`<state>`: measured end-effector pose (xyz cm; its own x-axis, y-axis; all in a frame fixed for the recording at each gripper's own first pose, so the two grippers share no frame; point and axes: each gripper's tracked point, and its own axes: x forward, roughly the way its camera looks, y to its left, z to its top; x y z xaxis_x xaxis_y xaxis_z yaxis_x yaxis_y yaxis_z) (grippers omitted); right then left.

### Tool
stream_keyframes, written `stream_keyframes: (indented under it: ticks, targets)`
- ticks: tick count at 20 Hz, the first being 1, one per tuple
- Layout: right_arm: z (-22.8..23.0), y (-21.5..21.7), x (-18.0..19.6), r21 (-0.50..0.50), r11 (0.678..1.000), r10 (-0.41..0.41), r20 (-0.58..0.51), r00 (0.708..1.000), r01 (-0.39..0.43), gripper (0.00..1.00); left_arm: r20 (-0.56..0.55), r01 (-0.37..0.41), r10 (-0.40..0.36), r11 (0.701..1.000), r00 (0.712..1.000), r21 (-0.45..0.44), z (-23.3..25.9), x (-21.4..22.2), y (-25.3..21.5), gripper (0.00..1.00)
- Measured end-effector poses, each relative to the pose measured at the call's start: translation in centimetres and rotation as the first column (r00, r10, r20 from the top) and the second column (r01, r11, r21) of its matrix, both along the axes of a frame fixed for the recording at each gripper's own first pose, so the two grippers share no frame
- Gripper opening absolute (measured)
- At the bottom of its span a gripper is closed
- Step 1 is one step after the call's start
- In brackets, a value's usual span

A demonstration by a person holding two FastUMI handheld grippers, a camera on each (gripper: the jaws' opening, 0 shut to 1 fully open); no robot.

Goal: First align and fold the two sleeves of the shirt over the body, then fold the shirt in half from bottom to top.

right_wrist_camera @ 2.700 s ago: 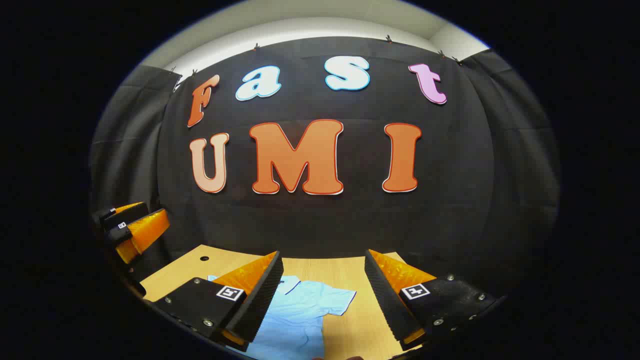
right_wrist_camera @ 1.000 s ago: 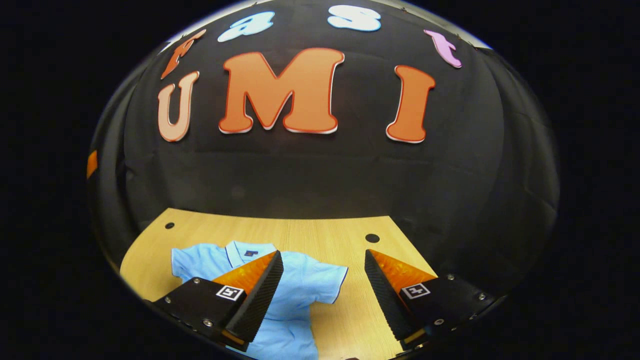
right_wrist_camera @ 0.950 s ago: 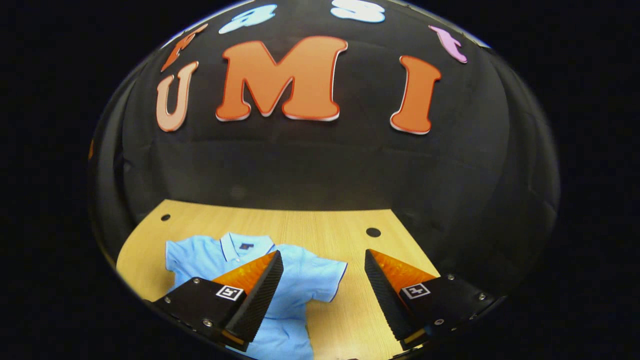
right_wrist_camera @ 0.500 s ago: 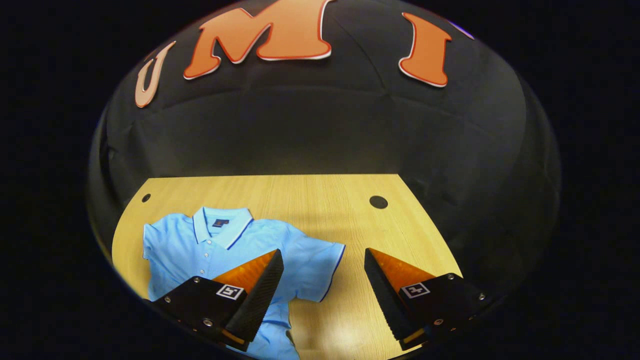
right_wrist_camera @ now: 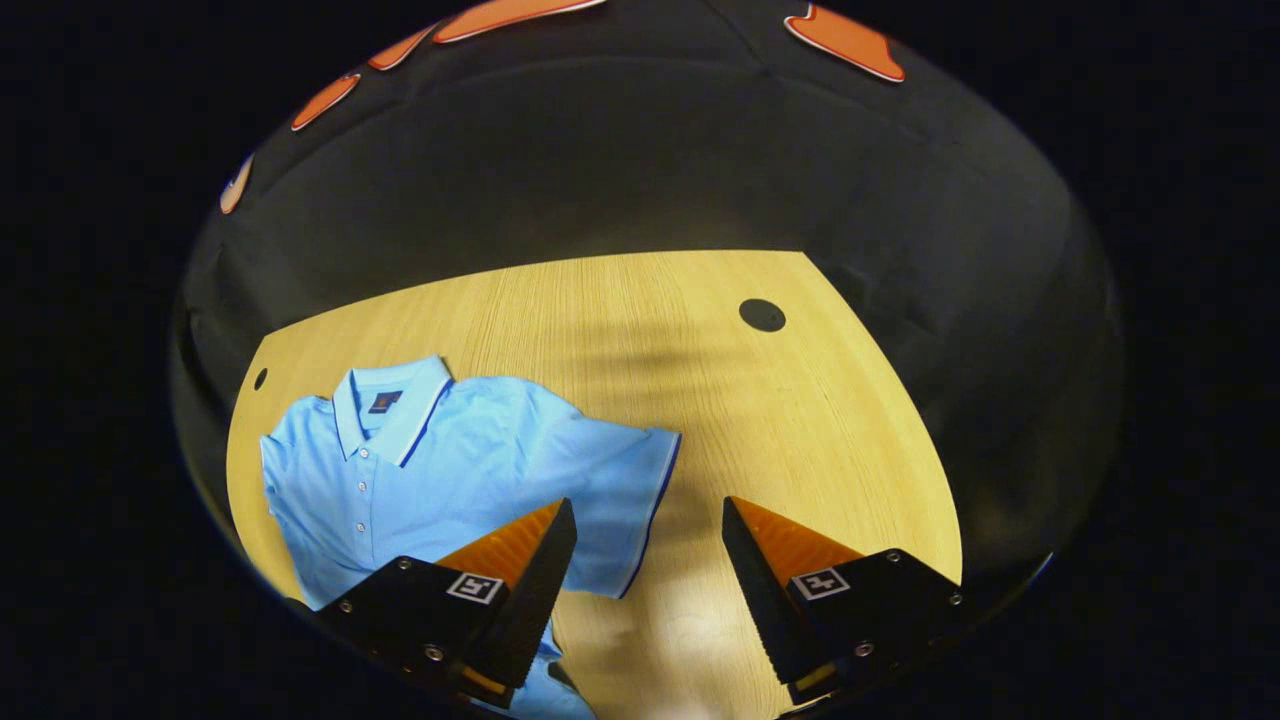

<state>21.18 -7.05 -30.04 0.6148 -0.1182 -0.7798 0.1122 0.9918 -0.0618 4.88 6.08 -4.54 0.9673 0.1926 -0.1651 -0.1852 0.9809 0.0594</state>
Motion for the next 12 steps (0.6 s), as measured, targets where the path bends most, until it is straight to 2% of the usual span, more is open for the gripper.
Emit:
stream_keyframes:
  ticks: [6,12]
  targets:
    - [-3.5,0.9,0.2,0.036,0.999,-0.009,-0.131,0.991,0.014,0.84,-0.036,-0.028,0.029,0.999,0.999,0.016,-0.8,-1.1,0.5,1.00]
    - [-5.7,0.4,0.1,0.027,0.999,-0.034,-0.206,0.978,0.040,0.79,-0.055,-0.064,0.064,0.998,0.996,0.007,-1.4,-1.9,1.4,1.00]
